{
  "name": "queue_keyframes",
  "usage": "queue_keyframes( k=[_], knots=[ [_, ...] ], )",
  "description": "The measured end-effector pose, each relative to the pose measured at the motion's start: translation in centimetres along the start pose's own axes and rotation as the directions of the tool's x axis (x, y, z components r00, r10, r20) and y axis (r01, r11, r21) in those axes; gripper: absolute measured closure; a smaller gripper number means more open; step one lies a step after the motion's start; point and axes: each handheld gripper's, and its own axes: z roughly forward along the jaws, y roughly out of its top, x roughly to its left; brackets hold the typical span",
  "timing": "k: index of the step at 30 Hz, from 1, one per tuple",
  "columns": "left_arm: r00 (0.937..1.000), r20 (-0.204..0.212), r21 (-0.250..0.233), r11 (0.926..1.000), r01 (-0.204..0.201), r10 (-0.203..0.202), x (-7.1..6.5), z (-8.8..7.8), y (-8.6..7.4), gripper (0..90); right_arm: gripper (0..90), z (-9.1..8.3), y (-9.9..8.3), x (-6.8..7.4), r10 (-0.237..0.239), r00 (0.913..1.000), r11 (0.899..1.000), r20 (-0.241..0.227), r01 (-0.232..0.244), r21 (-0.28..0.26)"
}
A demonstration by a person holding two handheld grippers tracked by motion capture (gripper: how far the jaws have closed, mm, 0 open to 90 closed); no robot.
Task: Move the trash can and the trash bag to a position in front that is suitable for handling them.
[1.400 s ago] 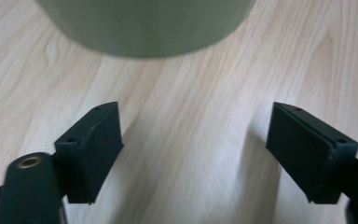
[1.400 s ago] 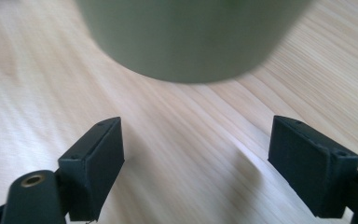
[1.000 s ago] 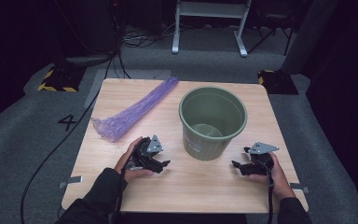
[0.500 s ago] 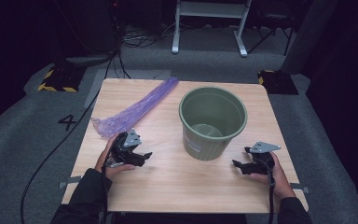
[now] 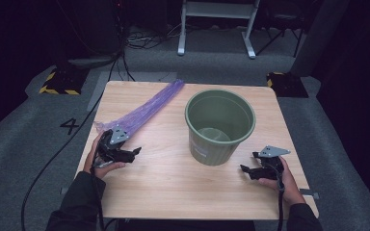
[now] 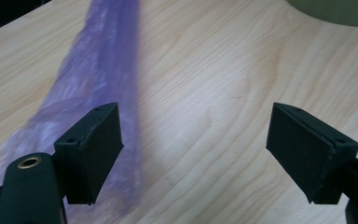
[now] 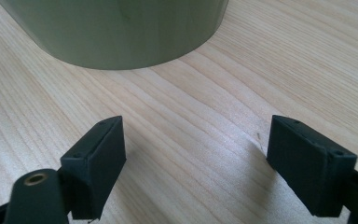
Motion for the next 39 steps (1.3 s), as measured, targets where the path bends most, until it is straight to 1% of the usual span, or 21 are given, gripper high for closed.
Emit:
queue_keyframes(
  k=[2, 3, 5, 6, 7, 13, 15, 18, 20, 23, 24, 25, 27, 28, 29, 31, 32, 34, 35, 36, 39],
  knots=[
    [0.9998, -0.006, 0.005, 0.9998, 0.018, -0.018, 0.8, -0.2, -0.4, 17.8, 19.6, 0.0, 0.0, 0.0, 0.002, 1.0, 1.0, 0.001, -0.002, 0.0],
    [0.9994, 0.006, 0.007, 0.9994, 0.035, -0.035, 1.2, -0.2, -0.6, 17.3, 19.5, 0.0, 0.0, 0.0, 0.003, 1.0, 1.0, 0.0, -0.003, 0.0],
    [0.9992, 0.003, 0.006, 0.9992, 0.041, -0.041, 1.5, -0.3, -0.8, 16.8, 19.6, 0.0, 0.0, 0.0, 0.005, 1.0, 1.0, 0.0, -0.005, 0.0],
    [0.9987, -0.016, 0.02, 0.9987, 0.048, -0.048, 2.0, -0.4, -1.2, 16.8, 19.6, 0.0, 0.0, 0.0, 0.008, 1.0, 1.0, -0.001, -0.008, 0.0],
    [0.9987, -0.016, 0.02, 0.9987, 0.048, -0.048, 2.0, -0.4, -1.2, 16.8, 19.6, 0.0, 0.0, 0.0, 0.008, 1.0, 1.0, -0.001, -0.008, 0.0],
    [0.9935, -0.045, 0.017, 0.9943, 0.105, -0.105, 3.7, 0.1, -2.4, 19.0, 19.6, 0.1, 0.0, -0.1, 0.017, 0.9998, 1.0, -0.01, -0.017, 0.004],
    [0.9904, -0.037, 0.022, 0.9907, 0.134, -0.133, 4.1, 0.6, -2.8, 19.0, 19.5, 0.1, 0.0, -0.1, 0.017, 0.9998, 1.0, -0.009, -0.017, 0.004],
    [0.9898, -0.022, 0.047, 0.9888, 0.141, -0.14, 4.4, 1.3, -3.1, 19.8, 19.4, 0.1, 0.0, -0.1, 0.018, 0.9998, 1.0, -0.008, -0.018, 0.005],
    [0.9887, -0.007, 0.049, 0.9875, 0.15, -0.15, 4.6, 1.7, -3.2, 24.4, 19.3, 0.1, 0.0, -0.1, 0.02, 0.9998, 1.0, -0.007, -0.02, 0.005],
    [0.9872, -0.002, 0.034, 0.9866, 0.16, -0.16, 4.6, 1.9, -3.3, 38.0, 19.2, 0.1, 0.0, -0.1, 0.021, 0.9998, 1.0, -0.007, -0.021, 0.005],
    [0.9862, -0.006, 0.025, 0.9858, 0.166, -0.166, 4.7, 1.9, -3.3, 38.0, 19.2, 0.1, 0.0, -0.1, 0.021, 0.9998, 1.0, -0.007, -0.021, 0.005],
    [0.986, -0.002, 0.018, 0.9859, 0.167, -0.167, 4.6, 2.1, -3.3, 50.1, 19.2, 0.1, 0.0, -0.1, 0.021, 0.9998, 1.0, -0.006, -0.021, 0.005],
    [0.9862, -0.007, 0.021, 0.986, 0.166, -0.166, 4.6, 2.2, -3.3, 59.0, 19.2, 0.1, 0.0, -0.1, 0.021, 0.9998, 1.0, -0.007, -0.021, 0.006],
    [0.9869, -0.002, 0.018, 0.9868, 0.161, -0.161, 4.6, 2.3, -3.3, 59.0, 19.2, 0.1, 0.0, -0.1, 0.021, 0.9998, 1.0, -0.007, -0.021, 0.006],
    [0.9887, 0.0, 0.026, 0.9884, 0.15, -0.15, 4.5, 2.5, -3.3, 65.9, 19.2, 0.1, 0.0, -0.1, 0.022, 0.9997, 1.0, -0.006, -0.022, 0.006],
    [0.9892, 0.007, 0.025, 0.9889, 0.146, -0.146, 4.5, 2.6, -3.3, 68.5, 19.1, 0.1, 0.0, -0.1, 0.022, 0.9997, 1.0, -0.006, -0.022, 0.006],
    [0.9906, 0.018, 0.036, 0.9902, 0.135, -0.136, 4.4, 2.9, -3.3, 73.9, 19.1, 0.1, 0.0, -0.1, 0.023, 0.9997, 1.0, -0.005, -0.022, 0.006],
    [0.9912, 0.022, 0.049, 0.9904, 0.129, -0.13, 4.3, 3.0, -3.3, 79.3, 19.1, 0.1, 0.0, -0.1, 0.023, 0.9997, 1.0, -0.005, -0.023, 0.006],
    [0.9916, 0.046, 0.057, 0.9914, 0.118, -0.121, 4.1, 3.3, -3.3, 81.6, 19.1, 0.1, 0.0, -0.1, 0.023, 0.9997, 1.0, -0.005, -0.023, 0.006],
    [0.9916, 0.046, 0.057, 0.9914, 0.118, -0.121, 4.1, 3.3, -3.3, 83.3, 19.1, 0.1, 0.0, -0.1, 0.023, 0.9997, 1.0, -0.005, -0.023, 0.006],
    [0.9904, 0.081, 0.066, 0.9921, 0.107, -0.112, 3.7, 3.6, -3.2, 85.7, 19.1, 0.1, 0.0, -0.1, 0.023, 0.9997, 1.0, -0.005, -0.023, 0.006]
  ],
)
